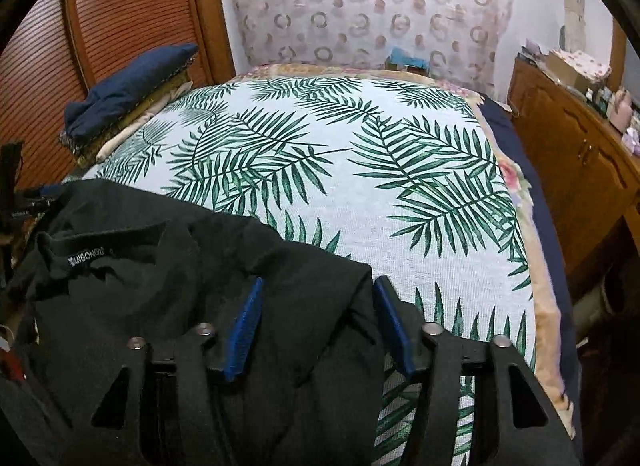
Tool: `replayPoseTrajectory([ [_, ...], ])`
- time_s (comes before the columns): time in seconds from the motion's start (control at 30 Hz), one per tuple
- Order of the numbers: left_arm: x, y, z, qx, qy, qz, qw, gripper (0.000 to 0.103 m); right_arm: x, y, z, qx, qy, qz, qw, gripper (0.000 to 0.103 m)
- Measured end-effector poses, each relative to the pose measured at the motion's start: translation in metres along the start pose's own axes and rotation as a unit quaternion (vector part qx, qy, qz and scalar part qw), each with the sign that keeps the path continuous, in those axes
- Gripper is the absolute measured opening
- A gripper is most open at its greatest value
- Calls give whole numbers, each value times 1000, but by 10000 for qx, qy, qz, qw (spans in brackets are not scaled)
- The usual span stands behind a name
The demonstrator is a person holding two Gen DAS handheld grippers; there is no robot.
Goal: Fold small clothes
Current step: 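Close both grippers on the black T-shirt edge, then lift the T-shirt high with both grippers and fold it over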
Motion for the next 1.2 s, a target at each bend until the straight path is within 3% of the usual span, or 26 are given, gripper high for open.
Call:
replayPoseTrajectory([
  [0.1,0,2,-5,164,-25,-45,9999,38,0,0,7,-261,103,71,9996,26],
  [0.13,0,2,-6,213,-28,-41,9998,27,0,0,10,-299,143,90,9994,21],
  [0.2,1,3,-8,699,192,6,9974,17,0,2,13,-270,225,58,9994,18],
  [0.23,2,6,-7,756,255,-45,9968,15,1,3,14,-263,212,24,9994,17],
  [0.4,-5,44,-18,995,224,-517,9934,12,-1,27,16,-179,-8,-321,9993,15],
  [0.63,-26,129,-41,946,67,-1497,9842,11,-17,117,27,-351,-89,-1226,9918,14],
  [0.87,-41,191,-50,879,86,-2255,9702,11,-22,186,33,-188,143,-1693,9853,14],
  [1.2,-76,250,-74,1072,-168,-3063,9457,11,-32,288,42,-144,373,-2681,9626,14],
])
Point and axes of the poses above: each gripper's, at about its wrist camera, not at the fingertips, and y roughly against the way its jaws point, z to its left, x to its underside, the point moved 4 cm from there along -y, roughly the way its jaws point, and after that the axes turned 9 degrees about -z, right-handed, at the moved point
